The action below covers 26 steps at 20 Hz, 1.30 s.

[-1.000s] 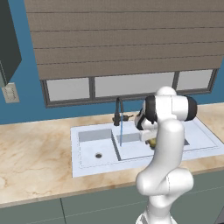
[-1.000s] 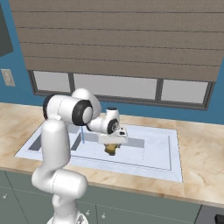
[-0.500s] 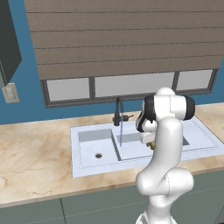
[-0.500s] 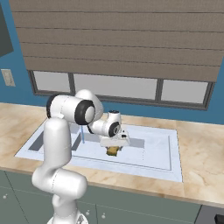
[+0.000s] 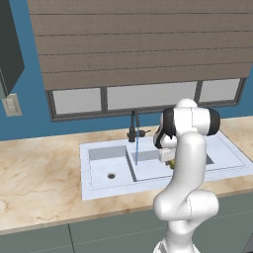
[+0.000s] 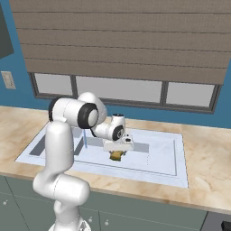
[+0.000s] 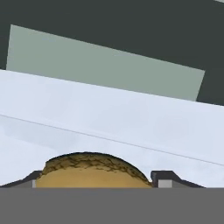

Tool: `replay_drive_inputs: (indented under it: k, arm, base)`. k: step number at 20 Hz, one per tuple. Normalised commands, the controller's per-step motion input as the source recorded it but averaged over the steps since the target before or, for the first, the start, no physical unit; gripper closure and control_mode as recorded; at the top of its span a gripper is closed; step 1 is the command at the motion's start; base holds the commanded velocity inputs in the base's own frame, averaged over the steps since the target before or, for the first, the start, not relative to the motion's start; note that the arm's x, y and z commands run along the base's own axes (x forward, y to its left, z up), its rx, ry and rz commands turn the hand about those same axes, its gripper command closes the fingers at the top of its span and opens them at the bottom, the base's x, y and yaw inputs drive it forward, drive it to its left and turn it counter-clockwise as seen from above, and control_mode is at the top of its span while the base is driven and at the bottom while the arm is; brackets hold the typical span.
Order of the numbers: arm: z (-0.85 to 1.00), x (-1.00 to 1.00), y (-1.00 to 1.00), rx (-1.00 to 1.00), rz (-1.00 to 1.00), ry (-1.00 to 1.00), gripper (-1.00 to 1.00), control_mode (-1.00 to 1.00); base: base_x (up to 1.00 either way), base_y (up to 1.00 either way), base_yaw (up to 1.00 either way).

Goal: Soak the sponge with water for a few seconds and then drop it inside the sink.

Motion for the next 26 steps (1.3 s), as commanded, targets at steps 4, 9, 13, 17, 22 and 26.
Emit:
replay_drive_inputs:
  k: [4,9,13,17,22,26]
  arm:
    - [0.00,0.00,0.00,0.00,0.00,0.00,-1.00,-1.00]
    - [0.10,0.00,0.00,0.00,0.00,0.01,-1.00,-1.00]
    - [0.24,0.00,0.00,-0.05,0.00,0.05,-1.00,-1.00]
    - [0.46,-0.04,0.00,-0.06,0.00,0.04,-1.00,-1.00]
    - [0.73,-0.15,-0.03,-0.01,0.00,0.01,-1.00,-1.00]
    - [0.66,-0.34,-0.08,0.05,0.00,0.00,-1.00,-1.00]
  base:
    - [0.00,0.00,0.00]
    - [0.00,0.00,0.00]
    - [0.00,0.00,0.00]
    - [0.00,0.00,0.00]
    - [0.00,0.00,0.00]
    - [0.00,0.00,0.00]
